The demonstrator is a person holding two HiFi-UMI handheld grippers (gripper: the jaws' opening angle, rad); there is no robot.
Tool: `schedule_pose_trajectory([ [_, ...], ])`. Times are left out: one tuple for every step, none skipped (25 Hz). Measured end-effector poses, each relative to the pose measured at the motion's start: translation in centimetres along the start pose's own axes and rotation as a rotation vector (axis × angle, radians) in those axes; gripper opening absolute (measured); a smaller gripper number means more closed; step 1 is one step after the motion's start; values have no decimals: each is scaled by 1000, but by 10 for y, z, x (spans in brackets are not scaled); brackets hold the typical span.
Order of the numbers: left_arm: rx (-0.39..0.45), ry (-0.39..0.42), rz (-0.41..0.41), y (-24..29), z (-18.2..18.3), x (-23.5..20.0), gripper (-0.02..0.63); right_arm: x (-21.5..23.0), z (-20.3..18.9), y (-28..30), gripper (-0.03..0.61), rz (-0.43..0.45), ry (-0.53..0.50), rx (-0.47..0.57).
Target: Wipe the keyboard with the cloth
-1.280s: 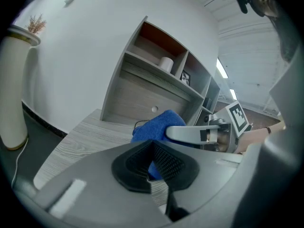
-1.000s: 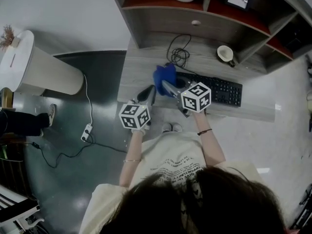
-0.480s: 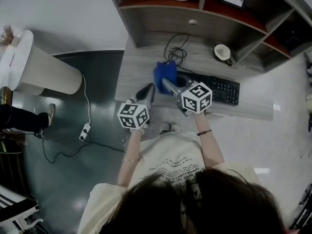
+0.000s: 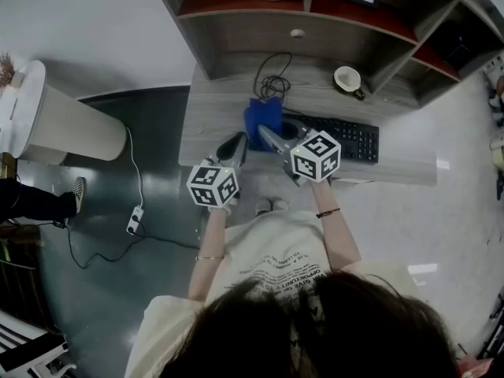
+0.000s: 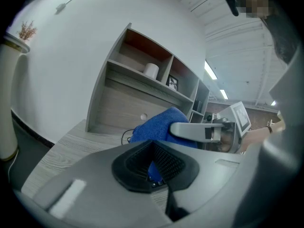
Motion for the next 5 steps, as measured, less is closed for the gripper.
schedule_pose_trajectory([
  [0,1,-1,0,0,1,2,0,0,-1,58,-2,0,1],
  [1,2,-1,0,0,1,2,0,0,-2,58,-3,-1,2],
  [2,2,-1,0,0,2,2,0,0,-3,58,-4,-1,3],
  [2,2,-1,0,1,2,2,0,0,-3,58,-4,-2,4],
  [2,3,0,-1,1,3,2,-1,1,-4,58,-4,-2,5],
])
Point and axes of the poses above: the fingertips, and each gripper's own axes: y forward along the fingers, x to its right, z out of its top, the point moved 5 cm from there along -y, backward along the fingers, and after that the axes turned 9 degrees about -x, right-handed, at the moved point
